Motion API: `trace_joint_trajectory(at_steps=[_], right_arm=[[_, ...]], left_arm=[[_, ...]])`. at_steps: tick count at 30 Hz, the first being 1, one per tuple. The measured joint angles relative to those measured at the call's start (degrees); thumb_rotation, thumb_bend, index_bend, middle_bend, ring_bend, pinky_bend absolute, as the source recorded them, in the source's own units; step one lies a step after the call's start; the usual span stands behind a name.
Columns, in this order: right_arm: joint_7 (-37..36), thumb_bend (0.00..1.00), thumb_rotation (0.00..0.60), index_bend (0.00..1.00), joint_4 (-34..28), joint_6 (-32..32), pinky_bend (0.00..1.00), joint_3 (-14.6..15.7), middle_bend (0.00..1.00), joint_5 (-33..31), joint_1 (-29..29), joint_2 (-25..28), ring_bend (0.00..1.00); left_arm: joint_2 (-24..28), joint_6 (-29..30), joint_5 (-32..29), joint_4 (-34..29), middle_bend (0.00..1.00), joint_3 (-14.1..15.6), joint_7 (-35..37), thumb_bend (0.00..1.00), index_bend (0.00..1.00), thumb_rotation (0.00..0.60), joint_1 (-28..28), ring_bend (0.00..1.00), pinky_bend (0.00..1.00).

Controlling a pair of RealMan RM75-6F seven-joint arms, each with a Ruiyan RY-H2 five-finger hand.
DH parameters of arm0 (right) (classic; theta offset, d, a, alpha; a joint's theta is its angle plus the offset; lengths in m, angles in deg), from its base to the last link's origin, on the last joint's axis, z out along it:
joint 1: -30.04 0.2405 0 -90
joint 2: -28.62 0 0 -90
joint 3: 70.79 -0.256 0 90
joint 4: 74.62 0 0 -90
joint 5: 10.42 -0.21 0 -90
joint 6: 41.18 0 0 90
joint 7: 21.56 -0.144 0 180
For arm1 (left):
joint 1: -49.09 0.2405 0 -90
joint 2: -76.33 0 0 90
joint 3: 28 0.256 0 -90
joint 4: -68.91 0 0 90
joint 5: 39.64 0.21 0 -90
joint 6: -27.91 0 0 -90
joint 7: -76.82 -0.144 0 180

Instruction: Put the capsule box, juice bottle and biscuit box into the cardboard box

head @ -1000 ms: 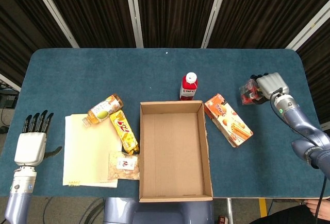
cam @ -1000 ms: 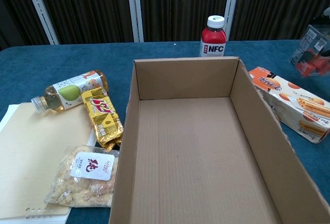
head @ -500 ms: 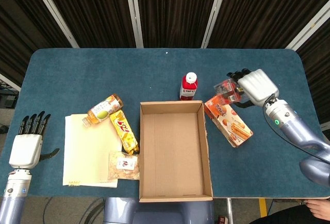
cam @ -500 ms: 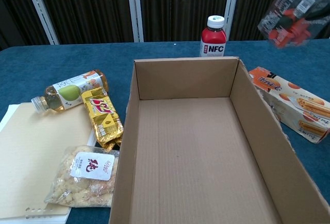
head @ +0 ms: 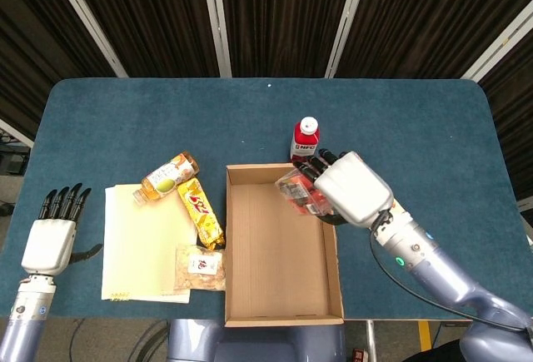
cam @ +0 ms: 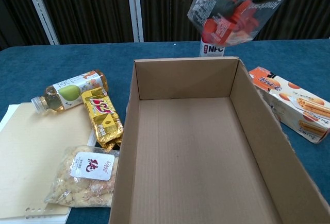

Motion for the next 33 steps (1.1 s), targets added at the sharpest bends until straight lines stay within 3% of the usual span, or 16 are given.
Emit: trace_joint_trajectory(at_steps=[2, 3, 6, 7, 8, 11, 16, 25, 33], right_arm=[[3.4, 0.31, 0.6, 0.66, -1.7, -0.3, 0.68, 0.7, 0.51, -2.1, 1.4, -1.6, 0.6], [4.7, 0.3, 0.6, 0.59, -2.2, -0.4, 0.66, 1.0, 0.47, -3.1, 2.1, -2.6, 0.58], [8.6, 0.19, 0.6, 0.19, -3.1, -1.0, 0.48, 2.4, 0.21, -6.2, 4.2, -6.4, 0.36], [9.8, 0.13, 0.6, 0.07, -3.3, -1.2, 0.39, 2.9, 0.09, -7.2, 4.8, -7.5, 0.23], [11.4, 0.07, 0.6, 0.02, -3.3, -1.5, 0.33, 3.6, 0.03, -8.3, 5.6, -8.9, 0.14], [13.9, 0.0, 0.6, 0.0, -3.2, -2.1, 0.2, 4.9, 0.0, -10.2, 7.1, -11.9, 0.0], [13.4, 0.0, 0.6, 0.0, -3.4, -2.7, 0.07, 5.5, 0.0, -16.2, 8.9, -12.8, 0.0], [14.6, 0.0, 0.6, 0.0, -7.1, -6.3, 0.06, 6.9, 0.0, -24.7, 12.2, -10.1, 0.0], [13.0, 0.0, 0.6, 0.0, -7.4, -6.0, 0.05, 7.9, 0.0, -22.4, 12.4, -8.6, 0.0]], left_arm=[[0.1, 0.1, 0.1, -0.2, 0.0, 0.0, 0.2, 0.0, 0.0, 0.503, 0.1, 0.0, 0.0], [0.2, 0.1, 0.2, -0.2, 0.0, 0.0, 0.4, 0.0, 0.0, 0.501, 0.1, 0.0, 0.0], [0.5, 0.1, 0.2, -0.4, 0.0, 0.1, 0.8, 0.0, 0.0, 0.503, 0.1, 0.0, 0.0], [0.6, 0.1, 0.2, -0.4, 0.0, 0.1, 1.0, 0.0, 0.0, 0.504, 0.2, 0.0, 0.0], [0.6, 0.2, 0.3, -0.5, 0.0, 0.1, 1.2, 0.0, 0.0, 0.504, 0.2, 0.0, 0.0], [0.8, 0.4, 0.7, -0.4, 0.0, 0.1, 2.2, 0.0, 0.0, 0.505, 0.2, 0.0, 0.0], [1.2, 0.0, 0.8, 0.0, 0.0, 0.3, 3.3, 0.0, 0.0, 0.504, 0.3, 0.0, 0.0], [1.6, 0.3, 0.6, -0.2, 0.0, 0.1, 3.9, 0.0, 0.0, 0.504, 0.5, 0.0, 0.0], [1.8, 0.5, 1.4, -0.7, 0.0, 0.6, 3.7, 0.0, 0.0, 0.5, 0.6, 0.0, 0.0]])
